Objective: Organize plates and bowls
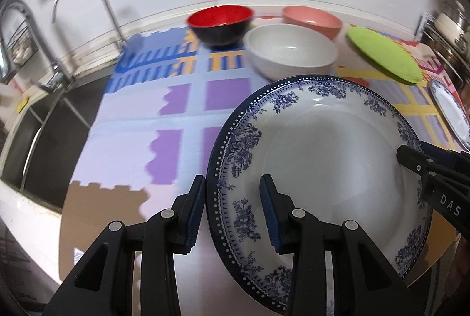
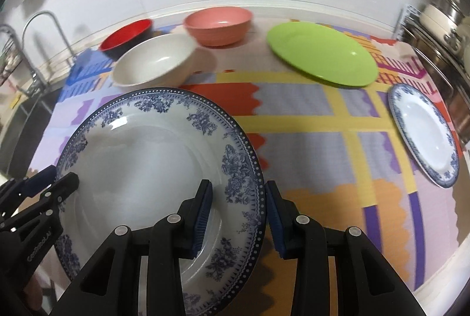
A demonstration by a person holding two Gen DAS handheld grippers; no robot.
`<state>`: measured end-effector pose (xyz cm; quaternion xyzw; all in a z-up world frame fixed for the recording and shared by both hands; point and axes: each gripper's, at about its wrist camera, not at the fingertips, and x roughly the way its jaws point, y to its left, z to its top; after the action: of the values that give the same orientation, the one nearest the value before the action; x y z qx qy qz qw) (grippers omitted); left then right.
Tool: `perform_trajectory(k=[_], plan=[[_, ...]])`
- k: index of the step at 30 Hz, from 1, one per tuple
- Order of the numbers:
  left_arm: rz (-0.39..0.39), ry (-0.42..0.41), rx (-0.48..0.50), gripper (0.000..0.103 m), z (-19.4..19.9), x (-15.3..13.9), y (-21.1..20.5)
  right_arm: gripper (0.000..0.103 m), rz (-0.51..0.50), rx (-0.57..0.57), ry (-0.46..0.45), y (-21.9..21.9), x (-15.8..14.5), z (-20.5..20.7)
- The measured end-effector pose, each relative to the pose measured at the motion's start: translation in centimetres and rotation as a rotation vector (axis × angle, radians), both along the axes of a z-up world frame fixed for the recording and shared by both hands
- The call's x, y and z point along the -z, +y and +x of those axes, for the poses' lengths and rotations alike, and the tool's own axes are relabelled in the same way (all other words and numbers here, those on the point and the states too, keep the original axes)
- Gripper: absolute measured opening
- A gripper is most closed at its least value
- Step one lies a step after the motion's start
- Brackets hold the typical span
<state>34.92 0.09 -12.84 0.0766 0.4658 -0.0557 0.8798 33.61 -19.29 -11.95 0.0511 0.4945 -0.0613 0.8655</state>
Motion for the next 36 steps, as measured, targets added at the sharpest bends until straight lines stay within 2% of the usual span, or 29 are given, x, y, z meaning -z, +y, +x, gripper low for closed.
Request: perform_trajectory(k=[8,16,36], plan=[[0.006,0.009,-0.080,0.037,0.2,0.5,4.0,0.038,0.014,-0.075,0.001,4.5,0.7,1.1],[0.011,0.027,-0.117,0.037,1.0,1.4,5.9,0.038,0.021,-0.120,0.018,7.3,1.7,2.6],[0.019,0.071,-0.119,0.038,2.0,3.1,6.2,0.038,0.025,-0.121,0.078,8.5,3.5,4.0]])
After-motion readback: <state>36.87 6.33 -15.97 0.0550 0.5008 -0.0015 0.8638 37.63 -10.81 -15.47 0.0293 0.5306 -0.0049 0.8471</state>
